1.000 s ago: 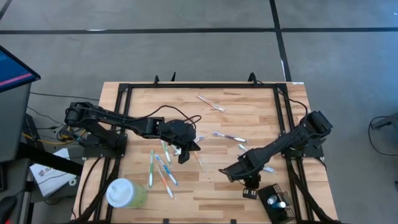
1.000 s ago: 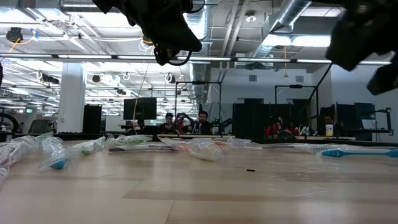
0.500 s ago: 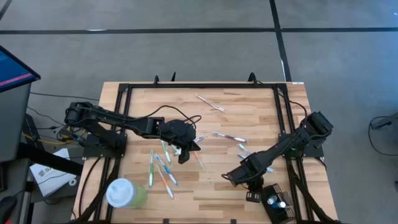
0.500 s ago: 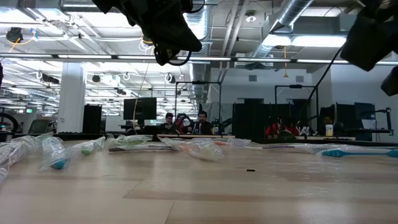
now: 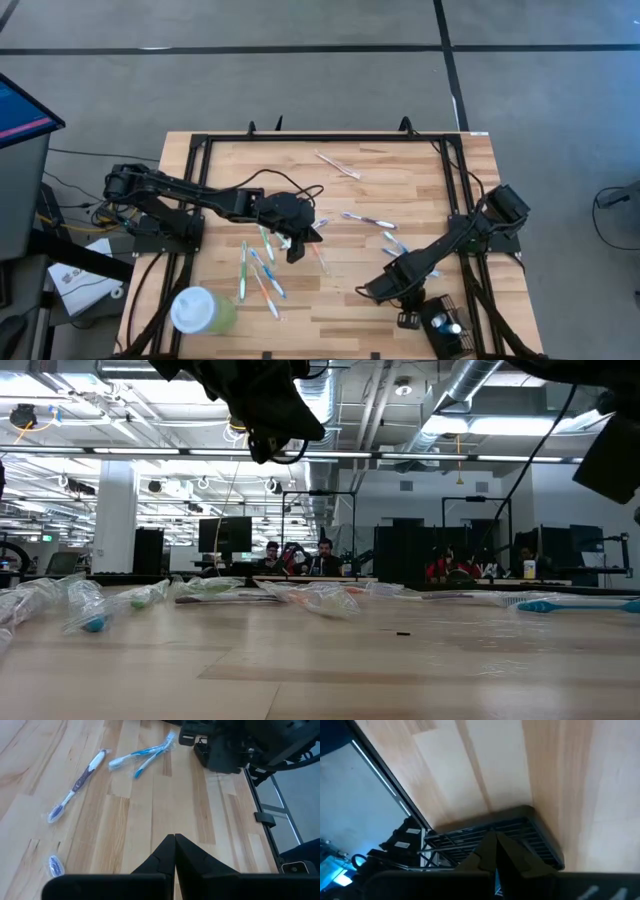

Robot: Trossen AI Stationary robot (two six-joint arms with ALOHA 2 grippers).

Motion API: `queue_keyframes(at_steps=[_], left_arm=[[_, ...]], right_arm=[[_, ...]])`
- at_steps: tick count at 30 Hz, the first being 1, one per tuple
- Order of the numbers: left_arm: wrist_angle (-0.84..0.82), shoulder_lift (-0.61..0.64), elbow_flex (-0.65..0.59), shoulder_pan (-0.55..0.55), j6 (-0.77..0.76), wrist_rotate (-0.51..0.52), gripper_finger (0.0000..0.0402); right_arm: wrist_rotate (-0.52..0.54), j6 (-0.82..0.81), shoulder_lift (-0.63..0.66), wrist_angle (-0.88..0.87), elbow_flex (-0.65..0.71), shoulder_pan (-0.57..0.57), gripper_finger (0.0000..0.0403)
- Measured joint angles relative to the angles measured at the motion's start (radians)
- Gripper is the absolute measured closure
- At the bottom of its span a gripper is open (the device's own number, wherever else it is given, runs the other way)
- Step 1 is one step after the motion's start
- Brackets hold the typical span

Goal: Pick & Place toothbrushing station
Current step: Adjust the black organizer on the table

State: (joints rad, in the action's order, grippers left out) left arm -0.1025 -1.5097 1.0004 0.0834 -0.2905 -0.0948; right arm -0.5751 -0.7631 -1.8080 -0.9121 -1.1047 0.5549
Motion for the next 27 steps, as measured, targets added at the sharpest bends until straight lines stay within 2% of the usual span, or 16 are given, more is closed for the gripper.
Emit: queue_keyframes(at_steps=[10,27], left_arm=[[-0.001,0.0,0.0,0.0,0.006,0.0,0.0401],[-0.001,0.0,0.0,0.0,0.006,0.0,0.0401]], right_arm=[[0.051,-0.038,0.0,-0.053,0.0,-0.005,0.0403],[0.055,-0.103,-0.001,-0.101,0.046,-0.014,0.0403]])
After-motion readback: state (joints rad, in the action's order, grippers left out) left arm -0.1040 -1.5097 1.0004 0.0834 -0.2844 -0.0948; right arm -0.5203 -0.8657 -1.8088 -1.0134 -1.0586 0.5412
